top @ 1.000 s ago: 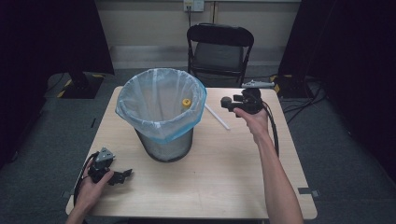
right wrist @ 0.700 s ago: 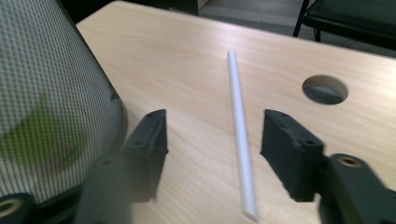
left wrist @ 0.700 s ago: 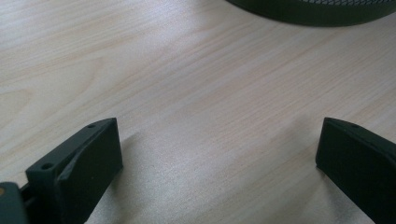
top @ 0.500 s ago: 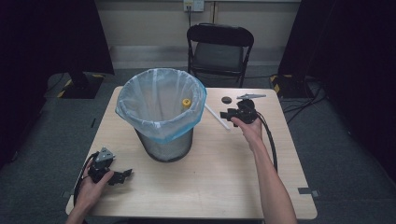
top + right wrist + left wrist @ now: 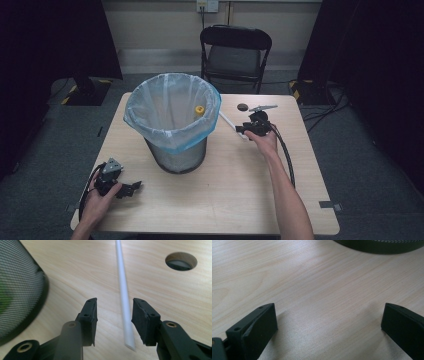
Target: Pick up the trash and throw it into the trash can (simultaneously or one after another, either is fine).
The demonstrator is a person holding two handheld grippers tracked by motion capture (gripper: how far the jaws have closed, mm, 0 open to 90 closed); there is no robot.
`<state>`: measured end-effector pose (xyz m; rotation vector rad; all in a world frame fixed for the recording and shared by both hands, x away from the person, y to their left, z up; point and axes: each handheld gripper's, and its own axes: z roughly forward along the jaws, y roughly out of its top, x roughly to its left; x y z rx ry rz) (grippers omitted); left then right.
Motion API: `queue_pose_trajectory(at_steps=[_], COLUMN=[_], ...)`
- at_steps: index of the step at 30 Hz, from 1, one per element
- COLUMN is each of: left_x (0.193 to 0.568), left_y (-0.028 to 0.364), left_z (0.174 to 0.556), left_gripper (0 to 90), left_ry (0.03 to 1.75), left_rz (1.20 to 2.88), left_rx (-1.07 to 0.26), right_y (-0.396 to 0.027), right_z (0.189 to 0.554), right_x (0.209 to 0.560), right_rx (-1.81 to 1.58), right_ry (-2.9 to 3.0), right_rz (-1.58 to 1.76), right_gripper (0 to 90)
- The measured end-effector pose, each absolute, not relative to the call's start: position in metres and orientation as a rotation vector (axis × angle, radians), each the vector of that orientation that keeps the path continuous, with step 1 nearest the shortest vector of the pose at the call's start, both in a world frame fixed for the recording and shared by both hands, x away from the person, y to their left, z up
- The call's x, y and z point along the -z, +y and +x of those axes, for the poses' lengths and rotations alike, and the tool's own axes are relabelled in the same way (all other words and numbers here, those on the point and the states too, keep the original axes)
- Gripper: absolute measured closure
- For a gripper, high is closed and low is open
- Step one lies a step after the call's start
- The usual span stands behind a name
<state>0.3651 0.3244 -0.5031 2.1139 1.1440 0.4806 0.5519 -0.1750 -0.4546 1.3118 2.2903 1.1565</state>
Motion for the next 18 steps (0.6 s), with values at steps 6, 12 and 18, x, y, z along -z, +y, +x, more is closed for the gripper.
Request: queue_pose_trajectory(at_steps=[6, 12, 18], left_x=[0.503, 0.503, 0.503], left_y=[0.324, 0.324, 0.324], left_z=[0.365, 0.365, 0.365], left_gripper=[0.0, 0.0, 0.0], left_ry=[1.144, 1.144, 1.145], left_rz=[2.114, 2.114, 2.114], left_rx=[-0.481, -0.481, -0.481], right_y=[-0.170, -0.174, -0.173], right_z=[0.556, 0.560, 0.559], right_x=[0.464, 0.478, 0.482], right_rx=[-1.123, -1.058, -1.014], right_ry=[2.304, 2.329, 2.360], right_rz=[1.324, 1.352, 1.317], right_gripper=[58.0, 68.8, 73.2])
